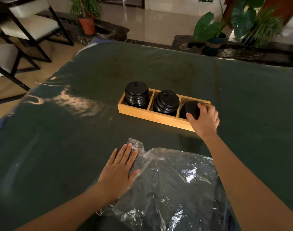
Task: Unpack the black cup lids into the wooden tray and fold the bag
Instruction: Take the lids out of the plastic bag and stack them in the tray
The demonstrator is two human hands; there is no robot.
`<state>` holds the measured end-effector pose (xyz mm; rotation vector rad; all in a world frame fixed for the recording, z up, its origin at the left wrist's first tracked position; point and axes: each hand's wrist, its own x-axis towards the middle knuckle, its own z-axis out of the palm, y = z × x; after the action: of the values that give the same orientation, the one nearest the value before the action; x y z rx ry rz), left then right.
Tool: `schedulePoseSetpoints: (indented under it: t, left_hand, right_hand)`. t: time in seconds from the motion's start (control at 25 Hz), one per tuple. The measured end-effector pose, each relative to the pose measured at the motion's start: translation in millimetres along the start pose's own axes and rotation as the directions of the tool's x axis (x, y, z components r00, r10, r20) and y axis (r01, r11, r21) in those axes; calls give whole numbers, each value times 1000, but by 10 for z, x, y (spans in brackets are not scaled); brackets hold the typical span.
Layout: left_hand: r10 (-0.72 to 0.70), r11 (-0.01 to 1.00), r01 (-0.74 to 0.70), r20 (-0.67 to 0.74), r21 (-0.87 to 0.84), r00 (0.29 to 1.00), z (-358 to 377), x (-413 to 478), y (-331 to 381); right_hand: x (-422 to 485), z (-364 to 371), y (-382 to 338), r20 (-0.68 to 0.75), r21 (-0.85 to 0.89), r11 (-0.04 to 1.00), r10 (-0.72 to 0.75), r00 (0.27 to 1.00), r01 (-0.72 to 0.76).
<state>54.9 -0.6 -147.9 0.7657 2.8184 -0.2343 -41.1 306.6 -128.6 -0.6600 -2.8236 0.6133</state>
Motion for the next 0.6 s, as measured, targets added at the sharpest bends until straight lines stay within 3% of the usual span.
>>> schedulePoseSetpoints:
  t: [0.2,0.44,0.52,0.6]
  left_hand:
    - [75,965,-100,115,241,991,-289,157,-28]
    - [254,904,-299,178,305,951,-690,452,158]
    - [226,923,-280,216,265,950,-824,615,171]
    - [115,963,-167,237,212,965,-996,752,172]
  right_hand:
    - [120,-184,-32,151,153,983,82,985,-106]
    - [-90,-592,319,164,414,884,162,973,-217]
    - [-310,-787,651,168,380,895,180,969,-232]
    - [-571,-943,990,198,342,900,212,957,-270]
